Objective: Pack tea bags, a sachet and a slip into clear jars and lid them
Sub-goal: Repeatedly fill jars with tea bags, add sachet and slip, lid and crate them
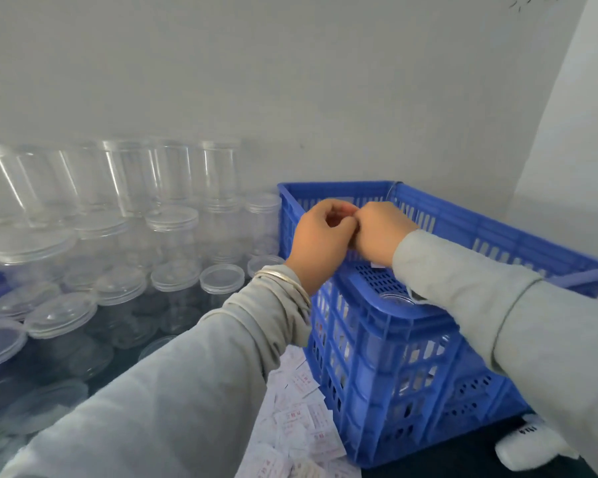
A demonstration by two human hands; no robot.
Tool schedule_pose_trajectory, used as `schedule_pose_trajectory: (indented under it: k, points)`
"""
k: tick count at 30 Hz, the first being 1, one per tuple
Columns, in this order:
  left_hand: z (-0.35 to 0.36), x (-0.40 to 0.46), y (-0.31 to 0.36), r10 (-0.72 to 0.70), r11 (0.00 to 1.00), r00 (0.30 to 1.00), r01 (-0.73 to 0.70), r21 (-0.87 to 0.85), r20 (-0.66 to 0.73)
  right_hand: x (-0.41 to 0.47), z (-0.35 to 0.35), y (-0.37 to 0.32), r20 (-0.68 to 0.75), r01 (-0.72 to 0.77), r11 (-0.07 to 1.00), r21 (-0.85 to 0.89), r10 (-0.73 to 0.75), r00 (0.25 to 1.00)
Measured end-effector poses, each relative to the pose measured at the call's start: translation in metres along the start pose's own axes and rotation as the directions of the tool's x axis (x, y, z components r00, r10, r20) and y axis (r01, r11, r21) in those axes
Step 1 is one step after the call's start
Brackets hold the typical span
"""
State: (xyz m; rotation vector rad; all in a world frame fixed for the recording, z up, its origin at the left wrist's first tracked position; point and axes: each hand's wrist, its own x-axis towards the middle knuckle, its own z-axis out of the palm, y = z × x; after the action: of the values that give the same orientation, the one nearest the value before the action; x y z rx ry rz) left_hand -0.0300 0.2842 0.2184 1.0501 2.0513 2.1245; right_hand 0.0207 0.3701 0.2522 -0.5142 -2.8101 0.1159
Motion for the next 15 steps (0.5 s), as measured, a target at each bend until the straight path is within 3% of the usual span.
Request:
schedule_pose_trajectory:
  k: [2,7,11,15]
  points:
    - [-0.021,-0.005,0.001,-0.047,0.996,0.997,0.043,-0.078,-0.054,-0.005,-0.003,-0.019,-0.05,0.033,0.999,-0.012,-0.033,0.998]
    - [-0.103,-0.027,-0.003,-0.102,0.993,0.992,0.106,0.05,-0.069,-0.012,-0.002,-0.079,-0.094,0.188,0.982,-0.012,-0.188,0.978]
    - [-0.18,-0.045,0.0,-0.093,0.987,0.975,0.116,0.11,-0.2,-0.008,0.017,-0.138,-0.011,0.297,0.955,-0.019,-0.297,0.955]
    - [-0.256,-0.068,0.002,-0.078,0.993,0.925,0.104,0.05,-0.373,0.001,0.056,-0.202,0.067,0.352,0.929,0.116,-0.36,0.93]
